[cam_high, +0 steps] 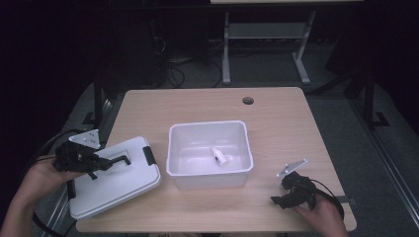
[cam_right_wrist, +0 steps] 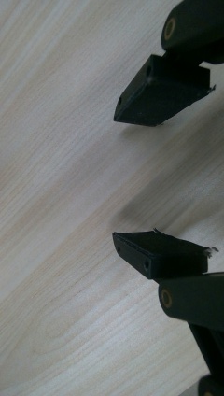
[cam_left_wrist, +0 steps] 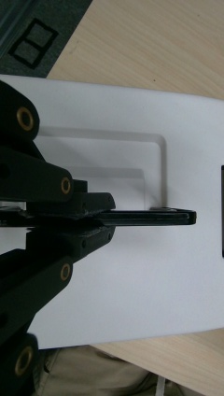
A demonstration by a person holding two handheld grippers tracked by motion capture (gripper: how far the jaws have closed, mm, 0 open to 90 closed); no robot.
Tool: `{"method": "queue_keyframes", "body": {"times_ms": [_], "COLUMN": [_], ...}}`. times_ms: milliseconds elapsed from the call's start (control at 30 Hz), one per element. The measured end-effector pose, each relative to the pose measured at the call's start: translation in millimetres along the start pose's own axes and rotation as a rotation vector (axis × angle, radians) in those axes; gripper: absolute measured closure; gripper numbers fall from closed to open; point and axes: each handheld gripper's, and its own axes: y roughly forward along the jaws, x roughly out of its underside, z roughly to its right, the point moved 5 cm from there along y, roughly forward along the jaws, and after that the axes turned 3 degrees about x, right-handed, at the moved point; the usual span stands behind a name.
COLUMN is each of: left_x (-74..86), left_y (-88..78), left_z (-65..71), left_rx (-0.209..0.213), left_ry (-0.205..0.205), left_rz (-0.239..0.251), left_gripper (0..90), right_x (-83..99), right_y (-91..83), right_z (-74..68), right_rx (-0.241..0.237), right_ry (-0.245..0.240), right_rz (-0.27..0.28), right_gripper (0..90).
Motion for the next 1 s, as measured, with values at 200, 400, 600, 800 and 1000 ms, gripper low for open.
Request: {"method": "queue_keyframes", "body": {"times_ms": [200, 400, 600, 800, 1000], "left_x": [-7.7, -12.0, -14.6, -23.1, -33.7], "left_y": [-12.1, -22.3, -33.4, -44.5, -52.1], "left_z": [5.3, 8.7, 11.3, 14.0, 17.7], "left_rx": [-0.007, -0.011, -0.012, -0.021, -0.021], "left_ry": [0.024, 0.040, 0.040, 0.064, 0.081], "left_rz": [0.005, -0.001, 0.017, 0.017, 0.030], "left_gripper": [84.1, 84.1, 84.2, 84.1, 84.1], "right_x": [0.3, 1.0, 0.8, 0.0, 0.3], "right_y": [-0.5, -0.5, -0.5, -0.3, -0.2], "right_z": [0.7, 1.1, 1.2, 1.0, 0.3], "right_rx": [0.000, -0.001, -0.003, -0.004, -0.004], "right_ry": [-0.003, 0.001, 0.003, 0.003, 0.000], "right_rz": [0.004, 0.003, 0.004, 0.005, 0.007], "right_gripper": [34.8, 34.8, 34.8, 34.7, 34.2]}}
